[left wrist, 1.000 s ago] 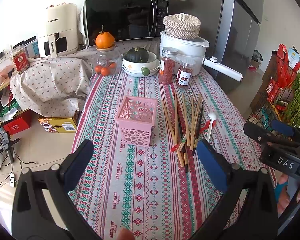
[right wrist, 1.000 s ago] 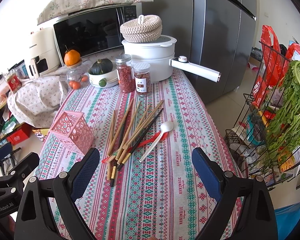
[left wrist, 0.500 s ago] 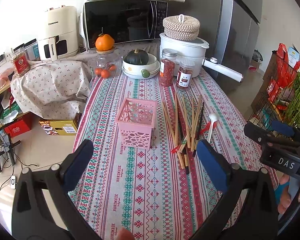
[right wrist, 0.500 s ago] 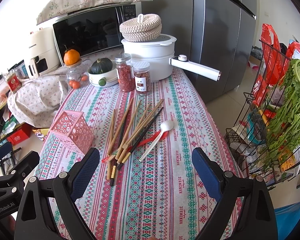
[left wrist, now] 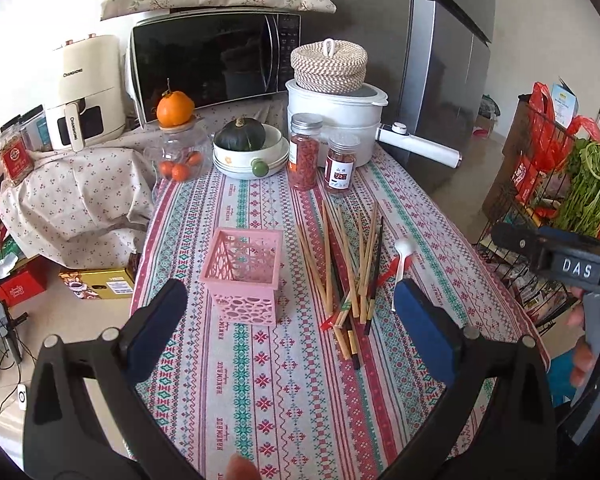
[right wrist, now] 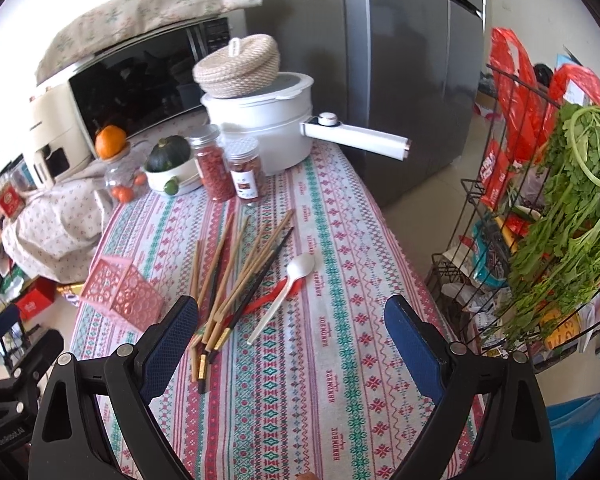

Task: Organize utensils
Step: 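Grasp a wooden chopstick with the left tool while the right tool approaches the white spoon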

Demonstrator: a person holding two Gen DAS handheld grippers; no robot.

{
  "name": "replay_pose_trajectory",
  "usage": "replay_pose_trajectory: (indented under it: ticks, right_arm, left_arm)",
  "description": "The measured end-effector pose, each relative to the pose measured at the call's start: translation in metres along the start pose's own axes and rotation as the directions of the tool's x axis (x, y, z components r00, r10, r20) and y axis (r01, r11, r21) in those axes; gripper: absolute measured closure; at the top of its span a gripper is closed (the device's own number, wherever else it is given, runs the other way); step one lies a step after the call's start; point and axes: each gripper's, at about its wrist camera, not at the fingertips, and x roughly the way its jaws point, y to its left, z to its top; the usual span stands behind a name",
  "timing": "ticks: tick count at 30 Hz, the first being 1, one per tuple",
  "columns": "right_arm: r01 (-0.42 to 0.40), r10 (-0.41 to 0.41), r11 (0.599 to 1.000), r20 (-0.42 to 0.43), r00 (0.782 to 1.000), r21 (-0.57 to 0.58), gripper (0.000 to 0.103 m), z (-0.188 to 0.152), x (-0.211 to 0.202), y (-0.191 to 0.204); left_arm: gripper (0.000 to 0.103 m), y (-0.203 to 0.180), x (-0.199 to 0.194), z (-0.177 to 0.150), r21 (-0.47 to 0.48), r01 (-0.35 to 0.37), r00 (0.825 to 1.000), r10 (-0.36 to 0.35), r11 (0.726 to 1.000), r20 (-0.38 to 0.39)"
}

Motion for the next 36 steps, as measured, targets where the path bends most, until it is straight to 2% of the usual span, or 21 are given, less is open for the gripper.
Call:
replay_pose_trajectory:
  ticks: [1,3,8,12,16,18,21,23,24,26,29,30,31,32,36]
  right_arm:
    - [0.000,0.000,1.000,-0.012,1.000,0.016,0.006,0.004,0.002,-0.005]
    - [0.002,0.000,0.999,-0.032,0.999,0.045,0.005,0.013,0.006,-0.013]
    - [0.014,-0.011,0.999,-0.076,0.997,0.029,0.000,0.026,0.021,-0.012]
    - [-0.015,0.019,0.999,-0.126,0.992,0.033,0.000,0.029,0.043,-0.011]
    - [-0.034,0.041,0.998,-0.166,0.985,0.049,0.000,0.030,0.063,-0.018]
    - [-0.044,0.054,0.997,-0.183,0.982,0.056,0.000,0.030,0.071,-0.022]
    - [-0.081,0.097,0.993,-0.215,0.972,0.083,0.000,0.028,0.088,-0.030]
    - [-0.104,0.125,0.990,-0.242,0.962,0.098,0.000,0.029,0.102,-0.035]
    - [-0.108,0.128,0.990,-0.254,0.959,0.094,0.000,0.030,0.110,-0.037]
    - [-0.111,0.128,0.991,-0.280,0.951,0.075,0.000,0.031,0.125,-0.037]
    - [-0.139,0.165,0.986,-0.360,0.918,0.095,0.000,0.028,0.149,-0.040]
    - [-0.143,0.169,0.985,-0.378,0.910,0.096,0.000,0.027,0.156,-0.041]
    - [-0.134,0.160,0.987,-0.388,0.908,0.094,0.001,0.026,0.161,-0.042]
    - [-0.122,0.148,0.988,-0.397,0.906,0.092,0.001,0.026,0.165,-0.043]
    - [-0.088,0.112,0.993,-0.419,0.901,0.077,0.004,0.023,0.176,-0.049]
  left_arm:
    - [0.000,0.002,0.000,0.002,-0.028,0.025,0.999,-0.025,0.999,-0.026]
    - [0.000,0.004,0.002,0.008,-0.040,0.030,0.997,-0.033,0.999,-0.063]
    - [0.000,-0.004,0.009,0.022,0.000,0.034,0.991,-0.034,0.999,-0.126]
    - [0.000,-0.014,0.024,0.030,0.022,0.072,0.975,-0.066,0.997,-0.211]
    - [0.001,-0.022,0.044,0.037,0.031,0.099,0.951,-0.085,0.995,-0.296]
    - [0.005,-0.024,0.057,0.042,0.030,0.102,0.941,-0.086,0.994,-0.328]
    - [0.021,-0.028,0.080,0.049,0.015,0.115,0.920,-0.101,0.993,-0.379]
    - [0.036,-0.033,0.098,0.054,0.003,0.132,0.901,-0.119,0.991,-0.417]
    - [0.039,-0.036,0.107,0.056,0.012,0.136,0.896,-0.118,0.991,-0.427]
    - [0.055,-0.044,0.131,0.060,0.030,0.139,0.881,-0.109,0.990,-0.460]
    - [0.076,-0.051,0.170,0.063,0.035,0.117,0.861,-0.084,0.992,-0.501]
    - [0.079,-0.053,0.183,0.063,0.033,0.111,0.854,-0.078,0.993,-0.515]
    - [0.087,-0.055,0.196,0.063,0.037,0.098,0.848,-0.064,0.995,-0.527]
    - [0.091,-0.058,0.207,0.063,0.049,0.082,0.843,-0.043,0.995,-0.537]
    - [0.092,-0.065,0.245,0.067,0.113,0.025,0.837,0.041,0.993,-0.545]
